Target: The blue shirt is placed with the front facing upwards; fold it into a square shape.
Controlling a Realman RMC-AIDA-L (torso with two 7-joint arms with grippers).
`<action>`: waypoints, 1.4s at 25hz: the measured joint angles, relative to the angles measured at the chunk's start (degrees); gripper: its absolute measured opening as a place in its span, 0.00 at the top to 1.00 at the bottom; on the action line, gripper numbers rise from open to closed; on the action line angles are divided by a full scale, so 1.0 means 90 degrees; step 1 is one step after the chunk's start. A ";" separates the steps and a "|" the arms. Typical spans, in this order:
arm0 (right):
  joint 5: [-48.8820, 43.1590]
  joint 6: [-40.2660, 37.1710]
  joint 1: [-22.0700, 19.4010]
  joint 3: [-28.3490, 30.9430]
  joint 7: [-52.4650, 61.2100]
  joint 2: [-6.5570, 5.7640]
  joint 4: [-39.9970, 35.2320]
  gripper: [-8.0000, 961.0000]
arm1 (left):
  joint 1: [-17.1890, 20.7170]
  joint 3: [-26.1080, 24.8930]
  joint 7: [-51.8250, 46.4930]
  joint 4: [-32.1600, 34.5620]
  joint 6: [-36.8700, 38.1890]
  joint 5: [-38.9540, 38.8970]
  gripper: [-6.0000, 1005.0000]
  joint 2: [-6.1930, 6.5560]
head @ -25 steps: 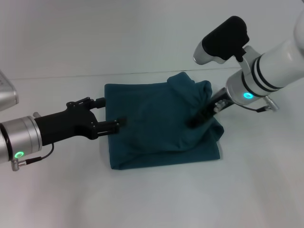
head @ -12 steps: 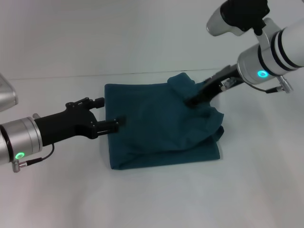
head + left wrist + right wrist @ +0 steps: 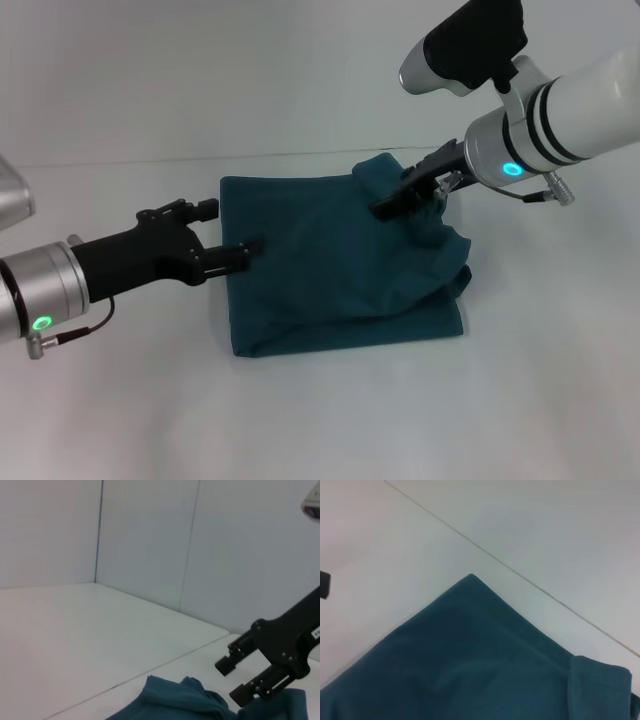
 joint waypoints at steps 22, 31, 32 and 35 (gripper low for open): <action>-0.0761 -0.0967 -0.0254 0.0061 0.0312 -0.0056 0.0485 0.93 | 0.0016 -0.0064 0.0010 -0.0030 -0.0039 0.0000 0.12 -0.0027; -0.0685 -0.1584 -0.0790 0.0165 0.0354 -0.0025 -0.0859 0.99 | 0.0016 -0.0276 0.0083 -0.0030 -0.0044 -0.0003 0.12 -0.0068; -0.0552 -0.1584 -0.0795 0.0210 0.0353 -0.0025 -0.1036 0.99 | 0.0016 -0.0294 0.0084 -0.0030 -0.0045 -0.0004 0.12 -0.0068; -0.0251 -0.1359 -0.0669 0.0353 0.0314 -0.0030 -0.1175 0.99 | 0.0016 -0.0324 0.0087 -0.0029 -0.0049 -0.0007 0.12 -0.0068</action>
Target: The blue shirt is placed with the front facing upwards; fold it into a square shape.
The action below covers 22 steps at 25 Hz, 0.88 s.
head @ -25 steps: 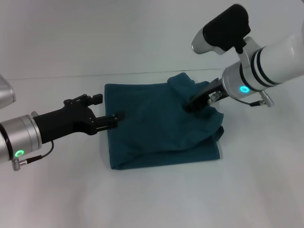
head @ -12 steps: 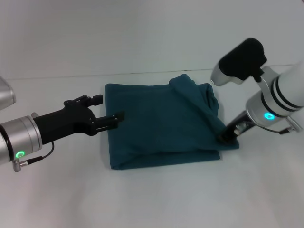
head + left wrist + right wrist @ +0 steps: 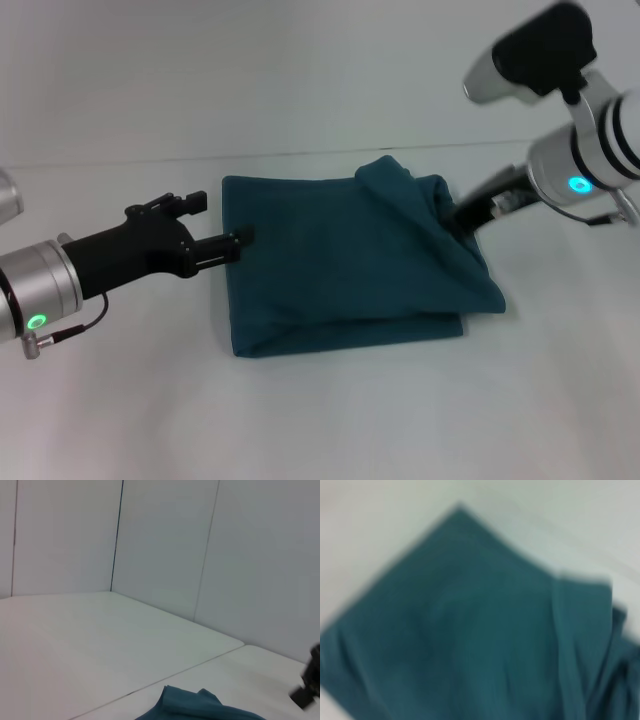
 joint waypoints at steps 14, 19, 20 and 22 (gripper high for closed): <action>0.0381 0.2278 0.1317 -0.0052 -0.0402 0.0004 0.2830 0.99 | 0.0000 -0.0215 0.0003 0.0002 0.0041 -0.0064 0.12 0.0040; 0.0398 0.2816 0.1342 -0.0068 -0.0465 0.0009 0.3263 0.99 | 0.0000 -0.0222 0.0021 -0.0006 0.0041 -0.0064 0.12 0.0040; 0.0402 0.2912 0.1323 -0.0069 -0.0491 0.0010 0.3348 0.99 | 0.0000 -0.0224 0.0050 -0.0008 0.0031 -0.0064 0.12 0.0035; 0.0463 0.3071 0.1306 -0.0069 -0.0602 0.0008 0.3511 0.99 | 0.0000 -0.0224 0.0065 -0.0009 0.0024 -0.0064 0.12 0.0029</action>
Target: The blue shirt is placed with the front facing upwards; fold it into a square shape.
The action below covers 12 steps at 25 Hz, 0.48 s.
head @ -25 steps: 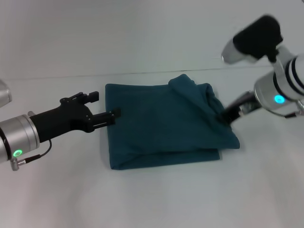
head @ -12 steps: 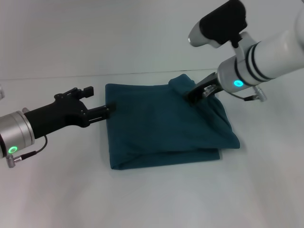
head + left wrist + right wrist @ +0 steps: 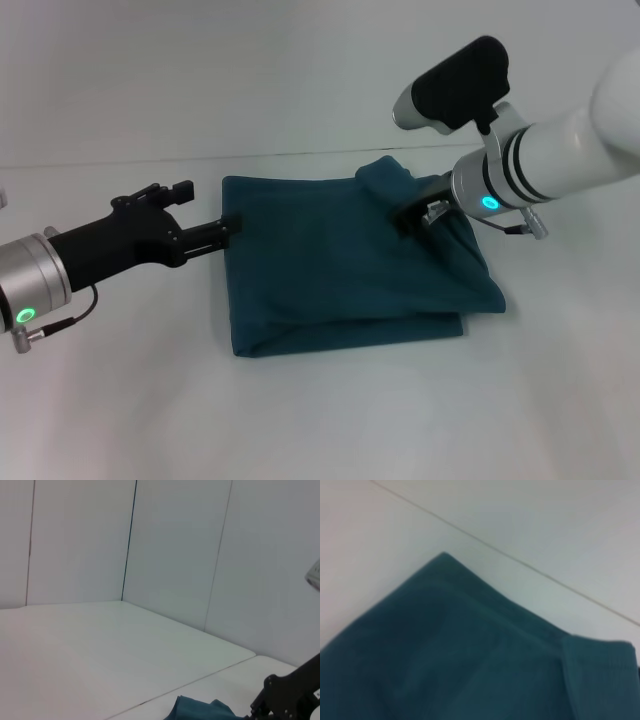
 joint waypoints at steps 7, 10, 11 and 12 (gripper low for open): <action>0.0087 0.0415 -0.0005 0.0046 -0.0201 -0.0029 0.0374 0.99 | 0.0000 0.0009 0.0004 -0.0001 -0.0020 0.0000 0.12 -0.0027; 0.0006 0.0595 -0.0044 0.0059 -0.0180 -0.0045 0.0414 0.99 | 0.0001 0.0005 0.0005 -0.0002 -0.0011 0.0000 0.12 -0.0037; -0.0042 0.0673 -0.0068 0.0064 -0.0164 -0.0054 0.0423 0.99 | 0.0004 0.0001 0.0004 -0.0004 -0.0010 0.0001 0.12 -0.0039; -0.0080 0.0750 -0.0095 0.0074 -0.0155 -0.0065 0.0440 0.99 | 0.0005 0.0001 0.0004 -0.0006 -0.0009 0.0002 0.12 -0.0039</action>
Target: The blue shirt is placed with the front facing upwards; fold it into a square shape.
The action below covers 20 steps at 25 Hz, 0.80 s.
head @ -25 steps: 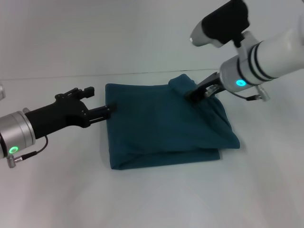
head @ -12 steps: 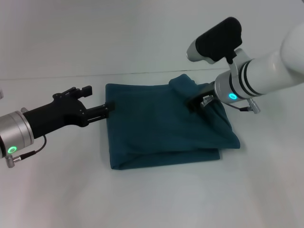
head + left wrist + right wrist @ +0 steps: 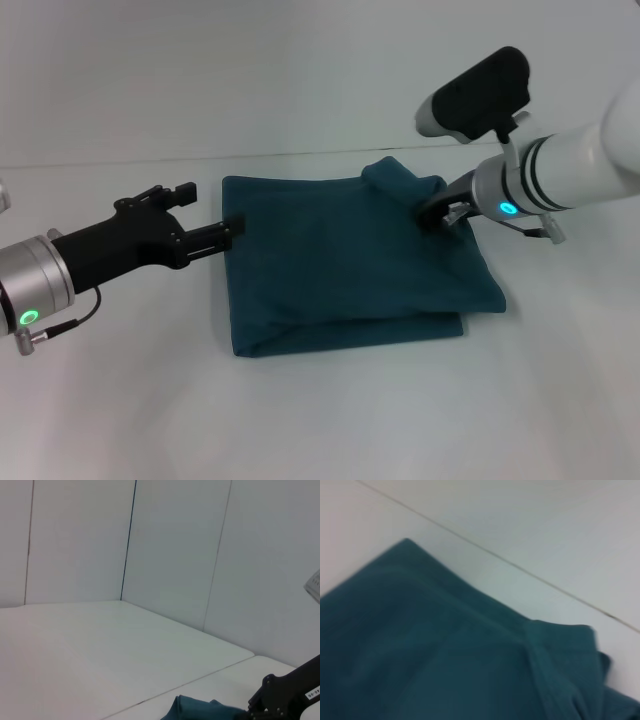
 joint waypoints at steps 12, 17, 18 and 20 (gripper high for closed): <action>-0.0046 0.0755 -0.0348 0.0305 0.0166 -0.0221 0.0155 0.99 | 0.0059 0.0003 0.0000 0.0000 0.0020 0.0002 0.12 0.0001; -0.0025 0.0723 -0.0332 0.0387 0.0117 -0.0100 -0.0212 0.99 | 0.0063 -0.0001 -0.0003 0.0013 0.0004 0.0001 0.12 0.0001; -0.0024 0.0714 -0.0306 0.0376 0.0111 -0.0072 -0.0259 0.99 | 0.0063 -0.0001 -0.0015 0.0014 0.0001 -0.0002 0.12 0.0001; -0.0020 0.0706 -0.0232 0.0375 0.0102 -0.0033 -0.0328 0.99 | 0.0057 -0.0011 -0.0048 0.0017 -0.0007 -0.0020 0.12 0.0001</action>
